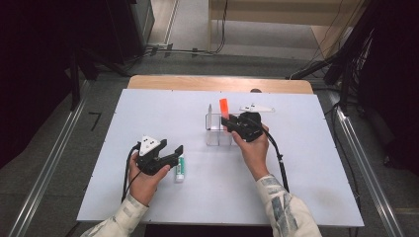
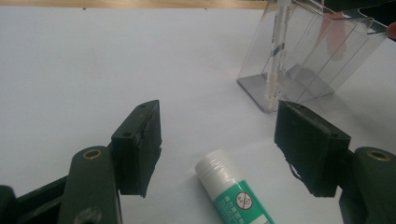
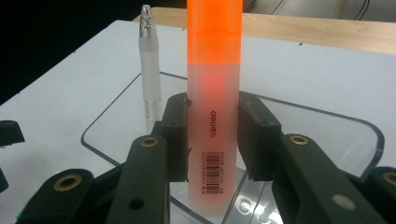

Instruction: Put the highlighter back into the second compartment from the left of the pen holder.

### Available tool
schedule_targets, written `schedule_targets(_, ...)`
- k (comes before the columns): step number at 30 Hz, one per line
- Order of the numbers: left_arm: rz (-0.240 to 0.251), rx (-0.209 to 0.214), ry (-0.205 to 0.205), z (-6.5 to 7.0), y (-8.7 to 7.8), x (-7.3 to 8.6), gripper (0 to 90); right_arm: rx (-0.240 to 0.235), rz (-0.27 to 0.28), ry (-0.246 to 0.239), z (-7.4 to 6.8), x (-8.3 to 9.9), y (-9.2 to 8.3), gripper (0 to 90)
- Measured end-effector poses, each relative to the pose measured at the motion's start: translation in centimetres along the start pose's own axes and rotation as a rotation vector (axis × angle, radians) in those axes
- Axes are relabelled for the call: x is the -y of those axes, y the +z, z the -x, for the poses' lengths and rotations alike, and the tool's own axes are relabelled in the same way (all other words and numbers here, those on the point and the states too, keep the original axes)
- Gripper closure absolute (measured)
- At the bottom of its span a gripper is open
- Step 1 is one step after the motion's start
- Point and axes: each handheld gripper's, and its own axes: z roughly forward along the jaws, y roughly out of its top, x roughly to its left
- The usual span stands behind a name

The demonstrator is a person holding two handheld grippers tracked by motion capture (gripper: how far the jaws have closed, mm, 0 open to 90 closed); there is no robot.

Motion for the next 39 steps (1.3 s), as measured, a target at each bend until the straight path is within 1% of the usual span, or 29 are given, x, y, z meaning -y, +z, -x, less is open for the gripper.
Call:
schedule_targets(6, -0.001, 0.001, 0.000, 0.0, 0.0, 0.0, 31.9, 0.000, -0.002, -0.002, 0.0, 0.1, -0.1, 63.6)
schedule_targets(8, 0.000, 0.001, 0.000, 0.0, 0.0, 0.0, 31.9, 0.005, -0.012, -0.002, 0.0, 0.2, 0.0, 63.3)
schedule_targets(12, -0.001, 0.002, -0.001, 0.0, 0.0, 0.0, 31.9, 0.000, -0.011, 0.007, 0.0, 0.4, -0.1, 61.5)
schedule_targets(17, -0.003, 0.003, 0.002, 0.0, 0.0, 0.0, 31.9, 0.003, -0.014, -0.002, -0.1, 0.4, -0.3, 60.4)
schedule_targets(30, -0.007, 0.003, -0.004, -0.1, 0.0, 0.0, 31.9, 0.019, 0.011, -0.010, -0.1, 0.4, -1.1, 54.8)
schedule_targets(35, -0.009, 0.003, -0.015, -0.1, 0.1, 0.0, 31.9, 0.023, 0.028, -0.012, -0.1, 0.4, -1.8, 50.4)
schedule_targets(39, -0.012, 0.004, -0.010, -0.1, 0.1, 0.1, 31.9, 0.022, 0.039, -0.016, -0.3, 0.5, -2.5, 47.7)
